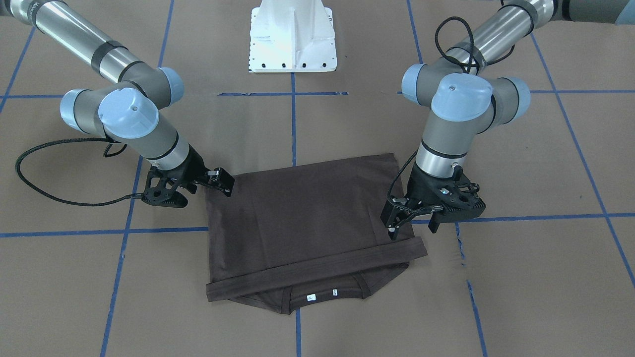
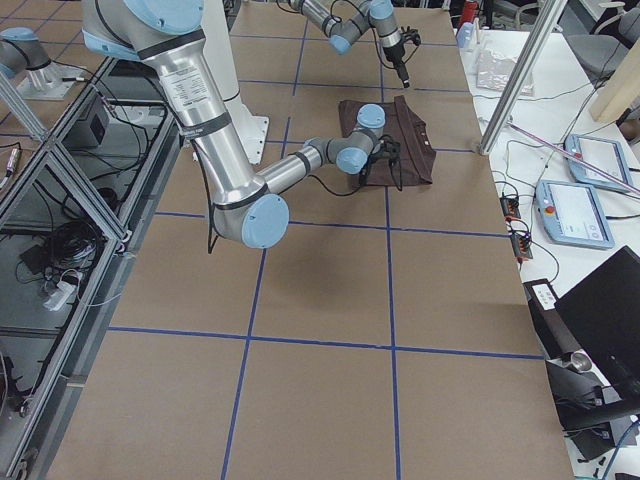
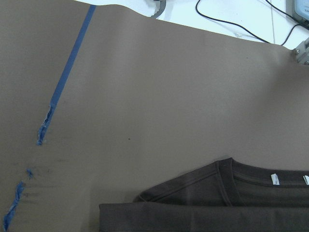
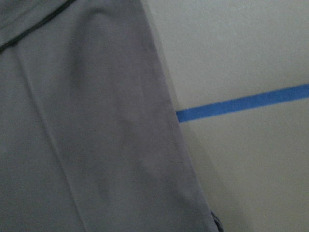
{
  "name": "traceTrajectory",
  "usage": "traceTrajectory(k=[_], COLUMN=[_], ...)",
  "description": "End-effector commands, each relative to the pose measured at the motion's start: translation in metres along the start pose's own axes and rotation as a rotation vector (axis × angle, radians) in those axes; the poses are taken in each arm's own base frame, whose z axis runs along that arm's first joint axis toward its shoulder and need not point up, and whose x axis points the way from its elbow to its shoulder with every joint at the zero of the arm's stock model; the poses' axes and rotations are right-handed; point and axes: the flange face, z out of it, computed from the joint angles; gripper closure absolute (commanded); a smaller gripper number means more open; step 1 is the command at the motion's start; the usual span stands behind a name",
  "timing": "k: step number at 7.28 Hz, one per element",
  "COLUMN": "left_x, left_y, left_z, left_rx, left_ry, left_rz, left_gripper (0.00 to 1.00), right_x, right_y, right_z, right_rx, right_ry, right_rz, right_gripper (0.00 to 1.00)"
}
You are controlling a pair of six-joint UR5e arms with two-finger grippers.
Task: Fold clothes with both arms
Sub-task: 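Move the right gripper down to the side edge of the folded shirt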
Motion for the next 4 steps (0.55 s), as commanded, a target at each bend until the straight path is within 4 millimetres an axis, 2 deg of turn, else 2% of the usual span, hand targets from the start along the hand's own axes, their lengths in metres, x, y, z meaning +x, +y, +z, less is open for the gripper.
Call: traceTrajectory(k=[1, 2, 4], left_x=[0.002, 0.002, 0.000], left_y=[0.001, 0.001, 0.002], left_z=[-0.002, -0.002, -0.004], left_rx=[0.000, 0.000, 0.001], left_ry=[0.006, 0.006, 0.009], left_rz=[0.002, 0.002, 0.002], left_gripper=[0.00, 0.00, 0.00], right_x=[0.004, 0.005, 0.011], right_y=[0.016, 0.015, 0.000], right_z=[0.010, 0.011, 0.005], right_rx=[-0.024, -0.022, 0.000], right_ry=[0.028, 0.032, 0.037], right_rz=[-0.001, -0.003, 0.005], right_gripper=[0.09, 0.17, 0.24])
